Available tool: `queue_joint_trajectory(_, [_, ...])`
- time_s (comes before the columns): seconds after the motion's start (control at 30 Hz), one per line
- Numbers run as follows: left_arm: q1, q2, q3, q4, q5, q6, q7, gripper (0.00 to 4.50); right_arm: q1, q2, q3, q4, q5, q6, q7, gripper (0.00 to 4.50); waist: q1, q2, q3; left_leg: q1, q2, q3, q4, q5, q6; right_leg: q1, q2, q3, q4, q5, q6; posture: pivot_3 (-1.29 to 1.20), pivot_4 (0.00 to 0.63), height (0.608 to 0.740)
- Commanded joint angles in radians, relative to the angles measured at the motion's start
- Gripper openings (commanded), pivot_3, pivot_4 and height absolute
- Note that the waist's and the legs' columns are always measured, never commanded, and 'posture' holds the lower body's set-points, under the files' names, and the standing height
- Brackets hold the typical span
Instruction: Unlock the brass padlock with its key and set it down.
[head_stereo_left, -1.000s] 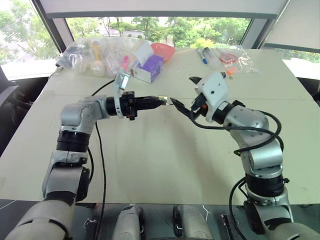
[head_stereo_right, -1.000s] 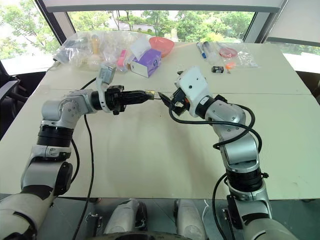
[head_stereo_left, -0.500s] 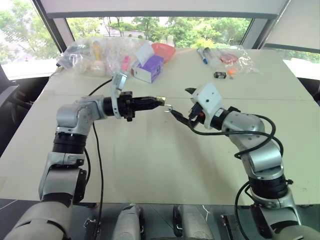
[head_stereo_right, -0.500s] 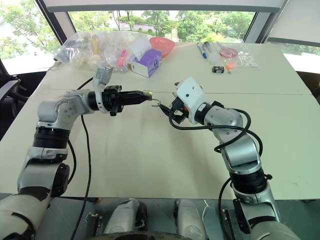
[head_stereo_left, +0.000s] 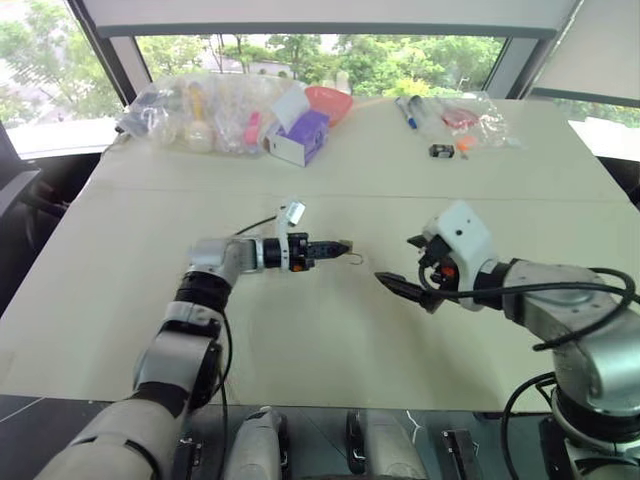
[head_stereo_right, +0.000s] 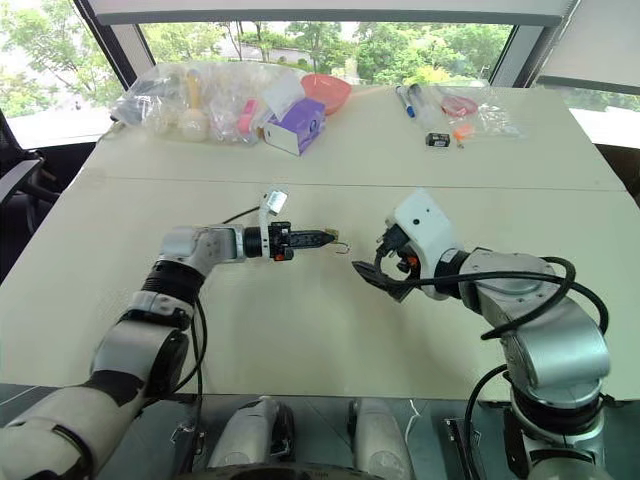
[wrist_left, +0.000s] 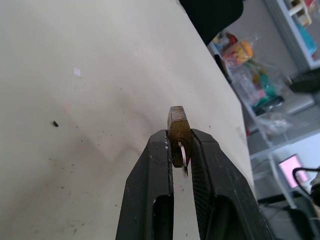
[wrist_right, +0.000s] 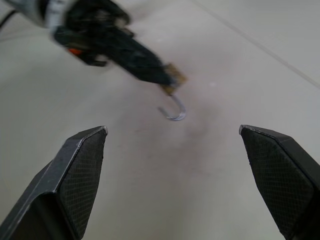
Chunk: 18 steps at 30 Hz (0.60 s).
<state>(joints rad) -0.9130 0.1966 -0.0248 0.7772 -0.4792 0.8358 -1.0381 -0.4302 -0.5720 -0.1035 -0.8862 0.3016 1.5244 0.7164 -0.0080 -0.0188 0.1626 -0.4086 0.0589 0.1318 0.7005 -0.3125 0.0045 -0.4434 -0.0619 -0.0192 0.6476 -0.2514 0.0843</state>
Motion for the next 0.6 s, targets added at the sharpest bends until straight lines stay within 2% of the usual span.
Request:
queue_joint_trajectory(0.03, [-0.072,-0.029,0.022,0.099,0.02,-0.051,-0.014,0.0,0.012,-0.013,0.005,-0.05,0.035,0.029,-0.037,4.39,0.0,0.0,0.0,0.0,0.0,0.0,0.0,0.0,0.0,0.0,0.0,0.0,0.0,0.0,0.0,0.0,0.15,0.734])
queue_joint_trajectory(0.17, [-0.107,-0.044,0.022,0.223,0.061,-0.097,-0.04,0.0,0.005,0.007,0.029,-0.038,0.049,0.024,-0.093,4.39,-0.002,0.0,0.0,0.0,0.0,0.0,0.0,0.0,0.0,0.0,0.0,0.0,0.0,0.0,0.0,0.0,0.15,0.734])
queue_joint_trajectory(0.2, [-0.114,-0.043,0.027,0.243,0.068,-0.104,-0.039,1.01,0.001,0.011,0.033,-0.034,0.052,0.021,-0.105,4.5,-0.004,0.0,0.0,0.0,0.0,0.0,0.0,0.0,0.0,0.0,0.0,0.0,0.0,0.0,0.0,0.0,0.15,0.734])
queue_joint_trajectory(0.23, [-0.12,-0.042,0.031,0.257,0.075,-0.111,-0.041,1.34,-0.003,0.014,0.034,-0.03,0.055,0.02,-0.115,4.5,-0.005,0.0,0.0,0.0,0.0,0.0,0.0,0.0,0.0,0.0,0.0,0.0,0.0,0.0,0.0,0.0,0.15,0.734])
queue_joint_trajectory(0.33, [-0.124,-0.028,0.03,0.274,0.099,-0.137,-0.04,2.78,-0.01,0.012,0.046,-0.019,0.067,0.011,-0.136,4.5,-0.003,0.0,0.0,0.0,0.0,0.0,0.0,0.0,0.0,0.0,0.0,0.0,0.0,0.0,0.0,0.0,0.15,0.734])
queue_joint_trajectory(0.4, [-0.104,-0.009,-0.023,0.259,0.175,-0.223,-0.017,3.76,-0.018,0.007,0.064,-0.005,0.07,0.0,-0.154,4.5,-0.003,0.0,-0.001,0.0,0.0,0.0,0.0,0.0,0.0,0.0,0.0,0.0,0.0,0.0,0.0,0.0,0.15,0.734])
queue_joint_trajectory(0.5, [-0.062,0.038,-0.074,0.197,0.259,-0.325,0.02,3.76,-0.023,0.007,0.078,0.003,0.075,-0.003,-0.181,4.5,-0.008,-0.001,-0.001,0.002,0.0,0.0,0.0,0.0,0.0,0.001,0.0,0.0,0.0,0.0,0.0,0.0,0.15,0.734])
queue_joint_trajectory(0.6, [0.022,0.134,-0.065,-0.028,0.281,-0.362,0.045,3.76,0.009,-0.015,0.087,0.007,0.068,-0.028,-0.204,4.5,-0.016,-0.001,-0.002,0.002,0.001,0.0,-0.001,0.0,0.0,0.001,0.001,0.001,0.001,0.0,0.0,0.0,0.15,0.734])
